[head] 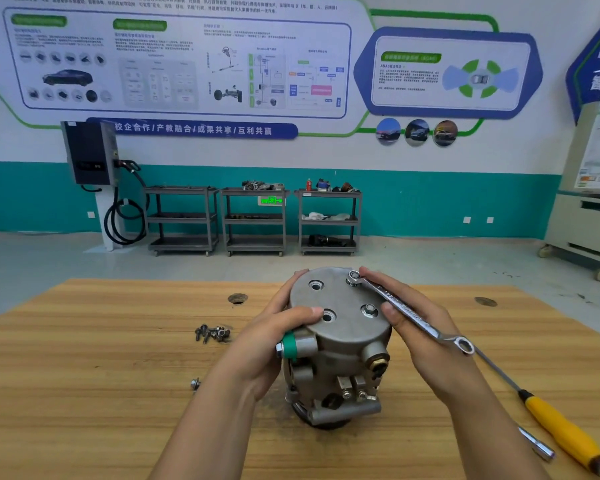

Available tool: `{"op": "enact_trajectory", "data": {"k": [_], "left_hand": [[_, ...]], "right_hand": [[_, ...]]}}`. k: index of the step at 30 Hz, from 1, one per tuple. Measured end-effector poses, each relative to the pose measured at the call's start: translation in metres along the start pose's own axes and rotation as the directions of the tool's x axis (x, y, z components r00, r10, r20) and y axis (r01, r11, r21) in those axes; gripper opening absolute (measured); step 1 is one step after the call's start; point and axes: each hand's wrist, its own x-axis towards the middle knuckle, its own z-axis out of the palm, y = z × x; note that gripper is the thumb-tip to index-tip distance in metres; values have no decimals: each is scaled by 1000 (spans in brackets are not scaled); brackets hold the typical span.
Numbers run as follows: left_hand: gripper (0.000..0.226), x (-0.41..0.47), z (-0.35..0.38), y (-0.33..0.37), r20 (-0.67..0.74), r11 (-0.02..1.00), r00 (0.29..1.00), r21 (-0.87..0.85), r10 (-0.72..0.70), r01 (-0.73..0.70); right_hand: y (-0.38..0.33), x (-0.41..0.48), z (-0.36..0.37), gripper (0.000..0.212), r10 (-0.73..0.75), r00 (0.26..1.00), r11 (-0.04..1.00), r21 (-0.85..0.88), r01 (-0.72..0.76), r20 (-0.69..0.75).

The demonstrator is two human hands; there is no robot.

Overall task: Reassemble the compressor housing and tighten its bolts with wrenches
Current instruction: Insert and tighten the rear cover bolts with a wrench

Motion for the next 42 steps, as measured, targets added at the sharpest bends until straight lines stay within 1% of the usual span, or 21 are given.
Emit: {"op": "enact_trajectory", "data": {"k": [4, 5, 7, 9, 12, 15, 17, 19, 22, 24, 26, 29, 30, 32, 33, 34, 36, 37, 39, 40, 42], "left_hand": [[67, 1, -1, 0, -13, 1000, 1000, -4, -1, 1], [66, 1, -1, 0, -15, 1000, 1000, 5, -1, 1], [66, 2, 0, 0, -18, 1000, 1000, 22, -4, 4], [67, 1, 0, 0, -22, 1000, 1000, 26, -8, 8], [68, 1, -1, 1, -18, 999, 1000, 31, -8, 9], [73, 1, 1, 1, -10, 1000, 1000, 29, -3, 3], [75, 0, 5, 1, -8, 999, 1000, 37, 6, -6], [73, 0, 7, 0, 5, 999, 1000, 48, 19, -20], [63, 0, 8, 1, 23, 998, 1000, 57, 18, -20], [66, 0, 8, 2, 25, 998, 1000, 57, 11, -13], [72, 0, 8, 2, 7, 999, 1000, 52, 11, -12], [71, 0, 8, 2, -7, 998, 1000, 54, 17, -17], [70, 0, 8, 2, -10, 998, 1000, 56, 17, -16], [68, -1, 8, 2, -17, 998, 1000, 58, 11, -10], [69, -1, 8, 2, -21, 998, 1000, 59, 10, -8], [69, -2, 8, 2, -25, 998, 1000, 57, 10, -9], [71, -3, 9, 2, -30, 999, 999, 48, 15, -13], [71, -3, 9, 2, -31, 999, 999, 45, 16, -14], [72, -4, 9, 2, -27, 999, 1000, 53, 12, -11], [73, -4, 8, 2, -29, 998, 1000, 64, 11, -9], [70, -4, 6, 2, -36, 997, 999, 77, 14, -11]], "right_hand": [[-12, 6, -5, 38, -22, 1000, 996, -88, 23, 19], [-15, 10, -5, 38, -32, 999, 990, -136, 33, 9], [-20, 19, -8, 46, -53, 999, 962, -266, 53, 6], [-27, 27, -11, 51, -43, 998, 940, -337, 54, 39], [-38, 37, -12, 43, 1, 992, 920, -389, 48, 124], [-45, 48, -4, 25, 17, 986, 895, -442, 59, 166], [-45, 53, 4, 13, 2, 989, 852, -517, 76, 150], [-43, 57, 12, 6, -1, 996, 828, -559, 53, 94], [-39, 62, 19, 10, 20, 1000, 825, -565, -16, 0], [-33, 67, 21, 12, 90, 995, 823, -559, -99, -44], [-26, 70, 20, 15, 205, 976, 872, -439, -216, -74], [-14, 73, 16, 9, 349, 923, 915, -153, -373, -161], [-9, 74, 14, 8, 421, 889, 903, -12, -430, -181], [-1, 73, 9, 13, 567, 814, 800, 319, -508, -126], [2, 71, 8, 13, 588, 805, 736, 464, -494, -76], [5, 68, 7, 19, 576, 816, 681, 577, -450, -43], [11, 60, 3, 47, 507, 860, 597, 746, -296, -65], [14, 53, 1, 49, 468, 877, 567, 797, -209, -103], [18, 37, -4, 34, 410, 893, 534, 842, -72, -184], [18, 28, -5, 27, 396, 891, 540, 841, -30, -223], [15, 8, -6, 23, 349, 881, 611, 790, 45, -319]]}}
